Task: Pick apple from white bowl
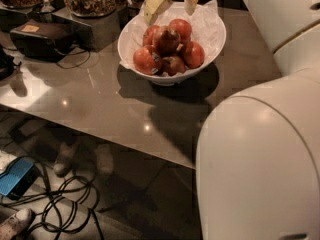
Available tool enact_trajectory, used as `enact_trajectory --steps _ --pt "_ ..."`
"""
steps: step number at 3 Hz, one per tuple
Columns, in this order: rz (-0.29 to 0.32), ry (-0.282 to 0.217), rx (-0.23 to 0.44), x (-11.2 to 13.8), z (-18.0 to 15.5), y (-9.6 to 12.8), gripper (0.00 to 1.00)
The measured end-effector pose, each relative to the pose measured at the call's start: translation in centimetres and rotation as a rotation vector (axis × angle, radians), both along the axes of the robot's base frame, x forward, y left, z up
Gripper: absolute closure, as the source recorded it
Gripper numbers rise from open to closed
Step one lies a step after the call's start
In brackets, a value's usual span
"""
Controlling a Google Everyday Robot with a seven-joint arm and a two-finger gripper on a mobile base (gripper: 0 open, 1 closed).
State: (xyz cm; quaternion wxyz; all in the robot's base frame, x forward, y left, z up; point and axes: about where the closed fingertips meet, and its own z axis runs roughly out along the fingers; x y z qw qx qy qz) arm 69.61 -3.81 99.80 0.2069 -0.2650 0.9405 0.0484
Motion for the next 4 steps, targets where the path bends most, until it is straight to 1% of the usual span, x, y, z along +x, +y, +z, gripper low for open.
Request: enact_trajectory --steps 2,3,4 --pt "-0.031 0.056 -0.013 0.5 -2.8 -1.2 0.33" --pt "-0.036 0.076 -0.015 0.8 -3.7 -1.2 0.33" --pt "-0.025 0.100 -0.015 0.9 -4.7 -0.6 0.34"
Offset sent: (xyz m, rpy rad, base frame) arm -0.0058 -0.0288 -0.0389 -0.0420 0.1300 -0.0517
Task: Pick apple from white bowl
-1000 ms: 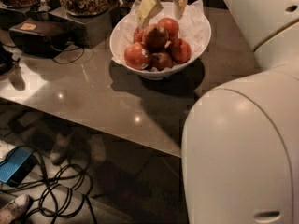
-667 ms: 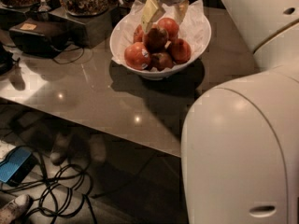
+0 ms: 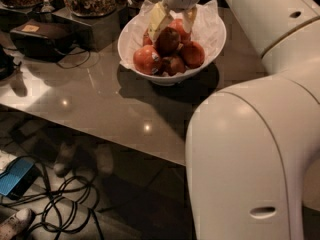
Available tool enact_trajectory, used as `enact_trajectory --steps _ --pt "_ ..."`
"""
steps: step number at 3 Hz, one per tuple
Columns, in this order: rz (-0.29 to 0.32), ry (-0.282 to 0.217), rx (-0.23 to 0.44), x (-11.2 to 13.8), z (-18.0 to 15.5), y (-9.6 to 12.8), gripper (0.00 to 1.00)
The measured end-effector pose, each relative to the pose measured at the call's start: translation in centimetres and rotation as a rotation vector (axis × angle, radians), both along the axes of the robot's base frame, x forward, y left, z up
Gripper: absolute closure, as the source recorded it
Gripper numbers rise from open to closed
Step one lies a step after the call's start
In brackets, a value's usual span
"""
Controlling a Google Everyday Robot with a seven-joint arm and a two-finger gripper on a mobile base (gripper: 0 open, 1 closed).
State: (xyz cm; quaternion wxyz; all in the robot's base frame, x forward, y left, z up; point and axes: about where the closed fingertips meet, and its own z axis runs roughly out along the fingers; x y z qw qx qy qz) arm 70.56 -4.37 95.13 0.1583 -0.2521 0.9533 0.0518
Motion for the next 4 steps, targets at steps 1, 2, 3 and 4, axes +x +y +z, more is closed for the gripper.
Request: enact_trajectory --steps 1,2,3,4 --pt "0.009 0.020 0.004 0.1 -0.7 0.6 0.34" --pt "0.019 0.041 0.011 0.2 -1.5 1.1 0.34" --pt "0.020 0.061 0.018 0.2 -2.4 1.2 0.34" --pt "0.022 0.062 0.021 0.2 -2.3 1.1 0.52"
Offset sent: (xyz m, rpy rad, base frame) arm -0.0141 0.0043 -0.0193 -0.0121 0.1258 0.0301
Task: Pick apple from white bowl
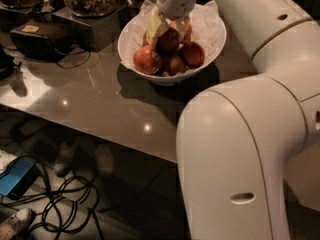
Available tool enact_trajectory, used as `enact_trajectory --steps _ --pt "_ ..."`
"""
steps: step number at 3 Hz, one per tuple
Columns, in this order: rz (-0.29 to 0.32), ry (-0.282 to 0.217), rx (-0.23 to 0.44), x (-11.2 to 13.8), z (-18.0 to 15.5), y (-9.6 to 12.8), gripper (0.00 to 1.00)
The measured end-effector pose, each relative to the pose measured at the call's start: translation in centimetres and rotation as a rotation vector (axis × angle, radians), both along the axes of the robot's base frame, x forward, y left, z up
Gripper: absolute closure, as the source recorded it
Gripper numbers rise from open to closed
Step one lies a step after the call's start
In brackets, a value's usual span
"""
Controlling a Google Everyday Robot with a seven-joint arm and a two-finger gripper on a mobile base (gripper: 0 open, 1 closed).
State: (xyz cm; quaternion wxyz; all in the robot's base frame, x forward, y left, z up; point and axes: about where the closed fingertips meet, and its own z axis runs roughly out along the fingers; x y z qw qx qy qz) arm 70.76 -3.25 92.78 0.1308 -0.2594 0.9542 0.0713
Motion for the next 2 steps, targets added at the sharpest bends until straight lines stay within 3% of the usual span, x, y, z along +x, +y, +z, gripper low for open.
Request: enact_trajectory --steps 2 --pt "0.000 0.000 0.000 0.01 0.00 0.00 0.98"
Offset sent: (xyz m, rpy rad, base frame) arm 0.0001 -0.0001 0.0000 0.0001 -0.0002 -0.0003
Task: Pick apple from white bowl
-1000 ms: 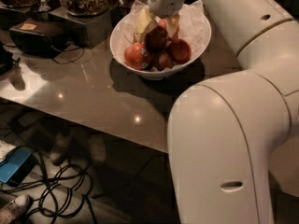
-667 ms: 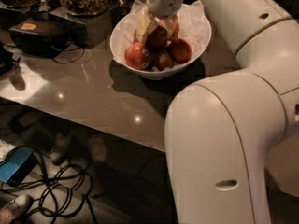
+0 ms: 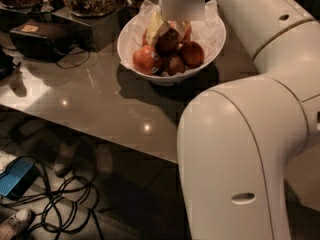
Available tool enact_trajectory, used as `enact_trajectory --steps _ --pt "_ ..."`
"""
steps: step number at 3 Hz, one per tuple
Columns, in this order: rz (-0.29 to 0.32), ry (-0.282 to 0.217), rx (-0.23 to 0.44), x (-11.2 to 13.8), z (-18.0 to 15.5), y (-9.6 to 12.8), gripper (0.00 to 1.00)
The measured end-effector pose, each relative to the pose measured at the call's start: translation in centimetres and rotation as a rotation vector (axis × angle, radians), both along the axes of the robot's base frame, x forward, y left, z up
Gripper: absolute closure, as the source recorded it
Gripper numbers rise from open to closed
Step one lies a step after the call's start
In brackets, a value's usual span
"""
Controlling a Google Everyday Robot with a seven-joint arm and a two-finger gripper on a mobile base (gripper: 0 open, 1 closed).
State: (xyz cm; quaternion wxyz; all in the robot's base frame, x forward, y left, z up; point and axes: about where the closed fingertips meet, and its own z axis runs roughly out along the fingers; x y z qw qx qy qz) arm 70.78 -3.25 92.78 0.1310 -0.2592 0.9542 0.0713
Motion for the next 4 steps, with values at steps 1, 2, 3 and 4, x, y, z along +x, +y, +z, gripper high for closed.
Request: enact_trajectory --steps 1,2,3,4 --pt "0.034 -0.053 0.015 -0.2 1.6 0.9 1.00" --pt "0.100 -0.108 0.021 -2.2 5.2 2.4 1.00" --pt "0.158 -0.133 0.040 -4.0 7.8 3.7 1.00" --pt "0.227 -0.148 0.060 -5.6 9.8 5.1 1.00"
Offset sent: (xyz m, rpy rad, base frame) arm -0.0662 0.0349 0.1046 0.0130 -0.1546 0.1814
